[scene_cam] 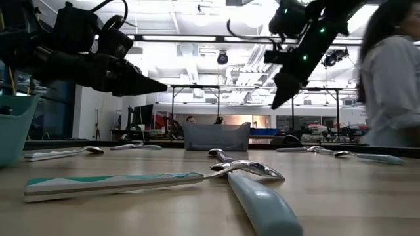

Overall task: Sort silverware by color (type)
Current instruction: Put the purple spoon into the orange bin

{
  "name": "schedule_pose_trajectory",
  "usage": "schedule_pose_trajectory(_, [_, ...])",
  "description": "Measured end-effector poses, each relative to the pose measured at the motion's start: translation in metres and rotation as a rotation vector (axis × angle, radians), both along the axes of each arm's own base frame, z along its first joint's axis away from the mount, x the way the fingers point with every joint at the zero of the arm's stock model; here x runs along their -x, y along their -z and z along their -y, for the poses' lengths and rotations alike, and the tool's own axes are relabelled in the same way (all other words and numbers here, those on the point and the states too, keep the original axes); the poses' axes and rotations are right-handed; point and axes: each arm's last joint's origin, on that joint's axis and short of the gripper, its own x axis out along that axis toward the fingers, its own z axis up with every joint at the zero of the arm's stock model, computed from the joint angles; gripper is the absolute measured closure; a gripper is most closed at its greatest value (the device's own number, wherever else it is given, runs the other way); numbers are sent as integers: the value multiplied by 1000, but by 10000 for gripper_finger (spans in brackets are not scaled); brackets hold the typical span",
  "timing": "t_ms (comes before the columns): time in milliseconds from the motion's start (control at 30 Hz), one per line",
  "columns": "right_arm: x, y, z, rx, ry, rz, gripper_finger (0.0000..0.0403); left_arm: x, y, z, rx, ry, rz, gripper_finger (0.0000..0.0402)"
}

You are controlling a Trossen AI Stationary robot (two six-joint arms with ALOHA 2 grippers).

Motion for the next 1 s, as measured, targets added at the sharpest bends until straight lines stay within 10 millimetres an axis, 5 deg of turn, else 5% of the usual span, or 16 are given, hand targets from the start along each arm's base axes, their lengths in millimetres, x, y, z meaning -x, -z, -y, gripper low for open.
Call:
schedule_pose_trajectory(333, [26, -13, 89, -64, -96, -115, 249, -8, -8, -1, -3, -1, 34, 401])
schedule_pose_trajectory(600, [20, -8, 141, -181, -116, -207, 249, -4, -4, -8, 10, -74, 10, 401])
schedule_pose_trajectory(1000, [10, 35, 162, -403, -115, -407, 249, 4, 5, -15, 23, -117, -38, 401])
